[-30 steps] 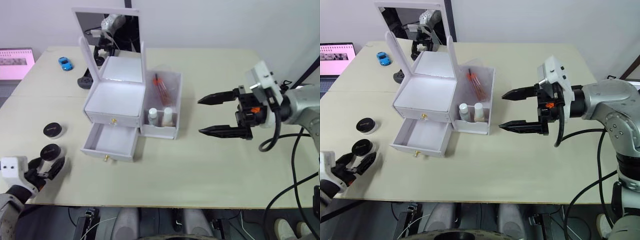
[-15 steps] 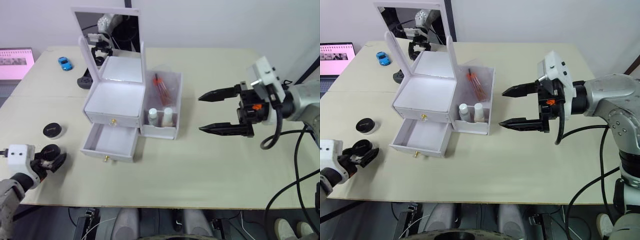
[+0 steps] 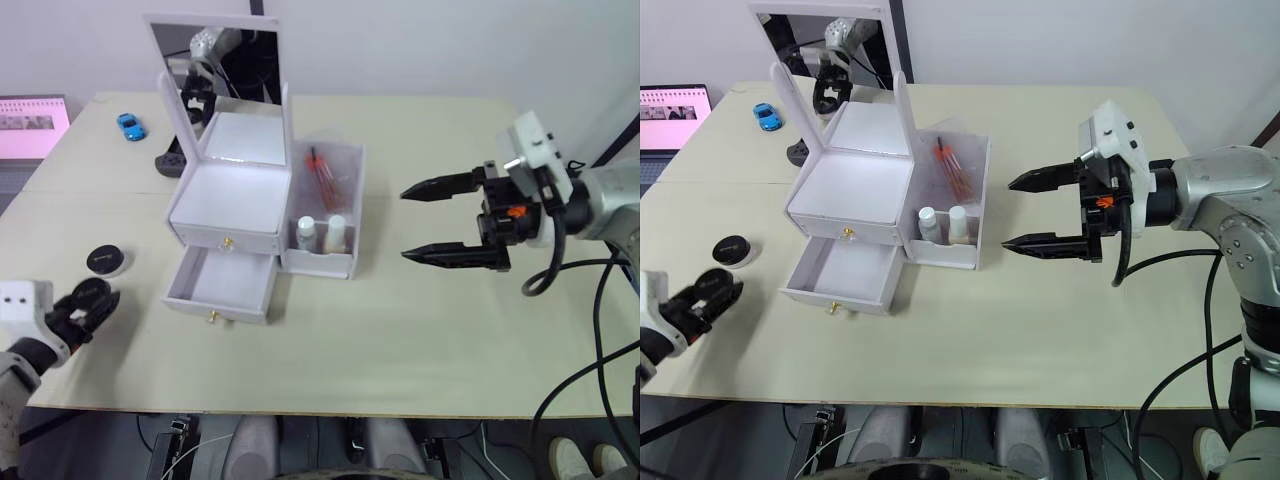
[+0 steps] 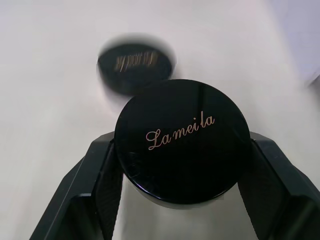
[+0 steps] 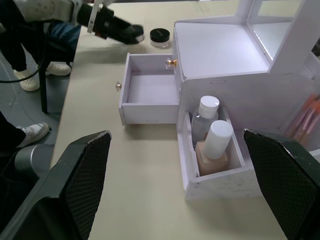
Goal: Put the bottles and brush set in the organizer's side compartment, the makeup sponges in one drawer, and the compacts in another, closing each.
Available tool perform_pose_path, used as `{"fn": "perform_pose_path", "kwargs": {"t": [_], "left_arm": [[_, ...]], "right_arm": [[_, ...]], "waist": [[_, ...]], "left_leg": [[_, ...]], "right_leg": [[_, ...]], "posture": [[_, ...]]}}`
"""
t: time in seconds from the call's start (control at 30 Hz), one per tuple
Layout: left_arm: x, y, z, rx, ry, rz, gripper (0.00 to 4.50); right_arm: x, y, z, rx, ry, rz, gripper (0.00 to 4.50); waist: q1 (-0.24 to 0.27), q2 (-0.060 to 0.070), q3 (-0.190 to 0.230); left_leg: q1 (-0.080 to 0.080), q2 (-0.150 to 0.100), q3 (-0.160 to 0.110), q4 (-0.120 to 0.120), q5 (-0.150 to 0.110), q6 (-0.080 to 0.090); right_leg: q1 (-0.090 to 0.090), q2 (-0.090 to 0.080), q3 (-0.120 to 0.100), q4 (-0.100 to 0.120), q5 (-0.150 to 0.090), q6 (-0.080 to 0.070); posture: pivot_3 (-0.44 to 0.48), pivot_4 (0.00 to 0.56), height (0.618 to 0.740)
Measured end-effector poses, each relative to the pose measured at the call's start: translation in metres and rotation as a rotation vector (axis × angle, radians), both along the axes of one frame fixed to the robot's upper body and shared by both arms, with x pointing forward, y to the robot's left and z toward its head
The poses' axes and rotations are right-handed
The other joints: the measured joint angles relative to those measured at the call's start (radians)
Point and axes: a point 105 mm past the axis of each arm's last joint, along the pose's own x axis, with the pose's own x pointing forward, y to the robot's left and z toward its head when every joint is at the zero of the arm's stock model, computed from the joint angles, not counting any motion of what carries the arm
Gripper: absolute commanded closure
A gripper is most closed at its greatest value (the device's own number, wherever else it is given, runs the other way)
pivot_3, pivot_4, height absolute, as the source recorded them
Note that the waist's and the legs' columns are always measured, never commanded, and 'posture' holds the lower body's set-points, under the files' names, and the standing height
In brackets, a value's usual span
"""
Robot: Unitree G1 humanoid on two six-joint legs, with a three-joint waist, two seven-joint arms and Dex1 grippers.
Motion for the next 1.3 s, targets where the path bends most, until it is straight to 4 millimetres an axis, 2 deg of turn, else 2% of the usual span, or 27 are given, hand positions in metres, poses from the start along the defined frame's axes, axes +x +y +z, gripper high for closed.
{"fn": "perform_pose_path", "kwargs": {"t": [0.07,0.17,0.27,0.4,0.47,0.67,0.8,1.03,1.1,1.17,1.3], "left_arm": [[0.003,-0.017,0.014,-0.011,-0.052,-0.103,1.84],[0.005,-0.054,0.027,0.004,-0.073,-0.313,1.84],[0.010,-0.085,0.033,-0.017,-0.078,-0.464,1.84],[0.019,-0.114,0.038,-0.032,-0.074,-0.576,1.84],[0.019,-0.125,0.032,-0.028,-0.047,-0.609,1.84],[0.027,-0.131,0.014,0.036,0.013,-0.597,1.84],[0.033,-0.129,0.017,0.055,0.004,-0.576,1.84],[0.032,-0.129,0.017,0.064,0.022,-0.576,1.84],[0.031,-0.130,0.016,0.059,0.029,-0.578,0.82],[0.031,-0.130,0.017,0.050,0.032,-0.578,0.03],[0.031,-0.128,0.021,0.044,0.037,-0.576,0.03]], "right_arm": [[0.000,0.000,0.000,-0.003,-0.004,0.001,0.00],[0.000,0.000,0.000,-0.003,-0.005,0.004,0.00],[0.000,0.001,-0.001,-0.004,-0.004,0.005,0.00],[0.001,-0.001,-0.002,-0.001,-0.002,-0.015,0.00],[0.001,-0.002,-0.004,-0.001,0.008,-0.026,0.00],[-0.003,-0.004,-0.006,0.006,0.011,-0.046,0.00],[-0.004,-0.004,-0.006,0.005,0.007,-0.048,0.00],[-0.005,-0.005,-0.007,0.000,0.007,-0.050,0.00],[-0.005,-0.004,-0.007,0.000,0.008,-0.049,0.00],[-0.005,-0.004,-0.007,0.000,0.007,-0.049,0.00],[-0.006,-0.004,-0.007,0.000,0.008,-0.048,0.00]], "waist": [[0.000,0.000,0.000],[-0.001,0.000,0.000],[-0.001,0.000,0.000],[-0.001,0.000,0.000],[-0.003,0.000,0.000],[0.000,0.000,0.000],[0.000,0.000,0.000],[0.000,0.000,0.000],[0.000,0.000,0.000],[0.000,0.000,0.000],[-0.001,0.000,0.000]], "left_leg": [[0.000,0.000,0.000,0.000,0.000,0.000],[0.000,0.000,0.001,0.000,0.000,0.000],[0.000,0.000,0.001,0.000,0.000,0.000],[0.000,0.000,0.001,0.000,0.000,0.000],[0.000,0.000,0.001,0.000,0.000,0.000],[0.001,0.001,0.001,0.000,0.000,0.000],[0.001,0.000,0.001,0.001,0.000,0.000],[0.001,0.000,0.001,0.000,0.000,0.000],[0.001,0.000,0.001,0.000,0.000,0.000],[0.001,0.000,0.001,0.001,0.000,0.000],[0.001,0.001,0.001,0.001,0.000,0.000]], "right_leg": [[0.000,0.000,0.000,0.000,0.000,0.000],[0.000,0.000,0.001,0.000,0.000,0.000],[0.000,0.001,0.001,0.000,0.000,0.000],[0.000,0.002,0.002,0.000,0.001,0.001],[0.000,0.002,0.003,0.000,0.001,0.001],[0.000,0.004,0.004,0.000,0.001,0.001],[0.000,0.004,0.005,0.000,0.001,0.001],[0.000,0.004,0.005,0.000,0.001,0.001],[0.000,0.004,0.005,0.000,0.001,0.001],[0.000,0.004,0.005,0.000,0.001,0.001],[0.000,0.004,0.005,0.000,0.001,0.001]], "posture": [[0.000,0.150,0.725],[0.000,0.150,0.725],[0.000,0.150,0.725],[0.000,0.150,0.725],[0.000,0.150,0.725],[0.000,0.150,0.725],[0.000,0.150,0.725],[0.000,0.150,0.725],[0.000,0.150,0.725],[0.000,0.150,0.725],[0.000,0.150,0.725]]}}
